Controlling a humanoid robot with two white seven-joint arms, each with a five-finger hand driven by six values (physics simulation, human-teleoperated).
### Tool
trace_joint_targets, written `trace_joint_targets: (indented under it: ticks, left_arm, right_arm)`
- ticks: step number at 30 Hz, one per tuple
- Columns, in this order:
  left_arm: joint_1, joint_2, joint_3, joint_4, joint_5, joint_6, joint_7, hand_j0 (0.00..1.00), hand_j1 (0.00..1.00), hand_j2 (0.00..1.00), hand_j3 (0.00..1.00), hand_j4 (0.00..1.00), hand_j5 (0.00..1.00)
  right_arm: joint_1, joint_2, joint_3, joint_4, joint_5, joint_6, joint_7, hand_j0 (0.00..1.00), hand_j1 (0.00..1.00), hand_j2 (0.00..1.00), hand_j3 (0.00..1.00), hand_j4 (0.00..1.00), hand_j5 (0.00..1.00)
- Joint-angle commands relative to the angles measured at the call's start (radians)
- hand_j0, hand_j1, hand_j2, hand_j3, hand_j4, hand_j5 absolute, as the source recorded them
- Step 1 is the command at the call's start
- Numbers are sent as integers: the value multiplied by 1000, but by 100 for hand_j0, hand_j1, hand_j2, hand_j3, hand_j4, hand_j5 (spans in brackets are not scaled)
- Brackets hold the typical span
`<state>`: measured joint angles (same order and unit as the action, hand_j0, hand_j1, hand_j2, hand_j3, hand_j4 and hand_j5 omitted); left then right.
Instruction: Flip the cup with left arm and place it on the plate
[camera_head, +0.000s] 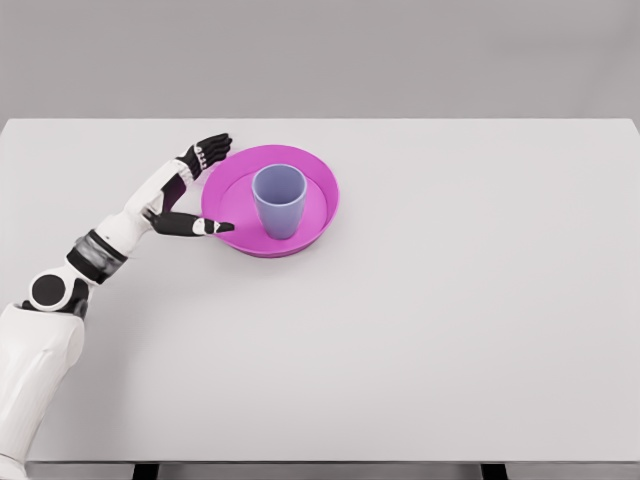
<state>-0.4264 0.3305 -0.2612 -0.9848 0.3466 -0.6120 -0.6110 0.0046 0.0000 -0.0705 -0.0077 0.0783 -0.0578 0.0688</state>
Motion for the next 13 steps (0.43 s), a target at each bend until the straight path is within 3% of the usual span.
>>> trace_joint_targets:
  ticks: [1, 8, 13]
  left_arm:
    - [0, 50, 2, -8, 8, 1, 0, 100, 100, 100, 100, 100, 100]
    - [18, 246, 14, 8, 5, 1, 0, 100, 100, 100, 100, 100, 100]
    - [104, 331, 92, 21, 3, 1, 0, 100, 100, 100, 100, 100, 100]
  right_arm:
    - [0, 0, 0, 0, 0, -1, 0, 100, 100, 100, 100, 100, 100]
    - [0, 0, 0, 0, 0, -1, 0, 100, 100, 100, 100, 100, 100]
    - [0, 0, 0, 0, 0, -1, 0, 100, 100, 100, 100, 100, 100]
